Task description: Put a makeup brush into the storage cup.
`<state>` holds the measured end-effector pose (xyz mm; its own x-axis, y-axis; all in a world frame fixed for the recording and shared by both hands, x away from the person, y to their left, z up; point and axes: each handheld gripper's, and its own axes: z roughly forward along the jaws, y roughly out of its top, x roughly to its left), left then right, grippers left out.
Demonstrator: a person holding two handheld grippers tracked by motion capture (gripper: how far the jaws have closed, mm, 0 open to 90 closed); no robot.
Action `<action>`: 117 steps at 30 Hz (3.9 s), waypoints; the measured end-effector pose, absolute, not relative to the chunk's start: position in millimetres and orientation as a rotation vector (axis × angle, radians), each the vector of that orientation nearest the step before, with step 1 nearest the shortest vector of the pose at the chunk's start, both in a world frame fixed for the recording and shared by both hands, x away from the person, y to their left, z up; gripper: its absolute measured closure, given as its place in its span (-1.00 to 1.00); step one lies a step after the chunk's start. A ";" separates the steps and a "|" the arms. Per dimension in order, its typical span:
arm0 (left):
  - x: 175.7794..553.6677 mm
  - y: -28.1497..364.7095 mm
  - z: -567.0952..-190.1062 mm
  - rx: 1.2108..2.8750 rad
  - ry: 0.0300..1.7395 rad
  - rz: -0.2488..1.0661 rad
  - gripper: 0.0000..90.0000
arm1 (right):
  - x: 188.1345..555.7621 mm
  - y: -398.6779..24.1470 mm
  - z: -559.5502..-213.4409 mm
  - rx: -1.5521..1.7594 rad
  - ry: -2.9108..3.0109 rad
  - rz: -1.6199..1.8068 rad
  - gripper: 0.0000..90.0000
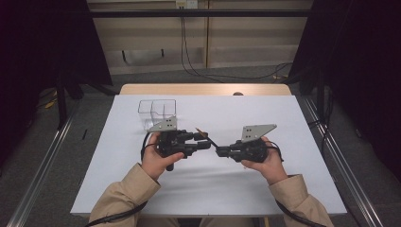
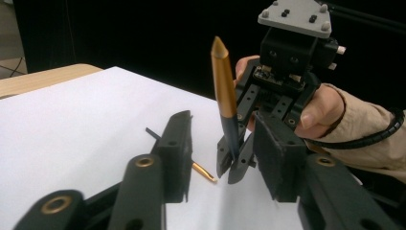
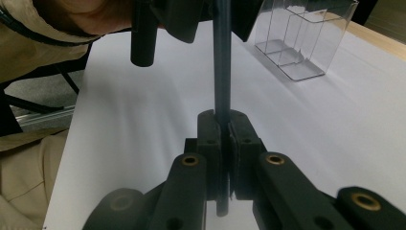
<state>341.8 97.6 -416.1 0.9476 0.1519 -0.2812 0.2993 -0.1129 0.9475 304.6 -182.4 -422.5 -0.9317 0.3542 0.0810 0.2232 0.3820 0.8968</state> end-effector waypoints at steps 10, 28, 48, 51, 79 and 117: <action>340.0 98.2 -417.1 1.685 0.345 -0.143 0.70 | 305.4 -178.7 -424.1 0.536 2.499 1.608 0.89; 337.8 96.2 -422.7 1.628 0.358 -0.159 0.83 | 305.1 -172.0 -429.0 0.557 2.509 1.618 0.89; 333.7 93.2 -425.4 1.602 0.380 -0.149 0.85 | 303.8 -164.0 -438.1 0.639 2.507 1.695 0.89; 333.2 93.3 -424.6 1.599 0.374 -0.137 0.85 | 303.4 -163.1 -438.3 0.641 2.498 1.705 0.89; 327.4 88.2 -423.1 1.582 0.329 -0.095 0.85 | 301.8 -156.6 -439.8 0.665 2.453 1.793 0.85; 332.1 107.8 -415.7 1.598 0.342 -0.040 0.85 | 298.5 -200.2 -425.7 0.744 2.303 1.785 -0.62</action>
<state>332.1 107.8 -415.7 0.9527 0.1932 -0.2346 0.2423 -0.0171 0.9700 298.5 -200.2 -425.7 -0.8692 0.4567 0.1897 0.2976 0.1768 0.9382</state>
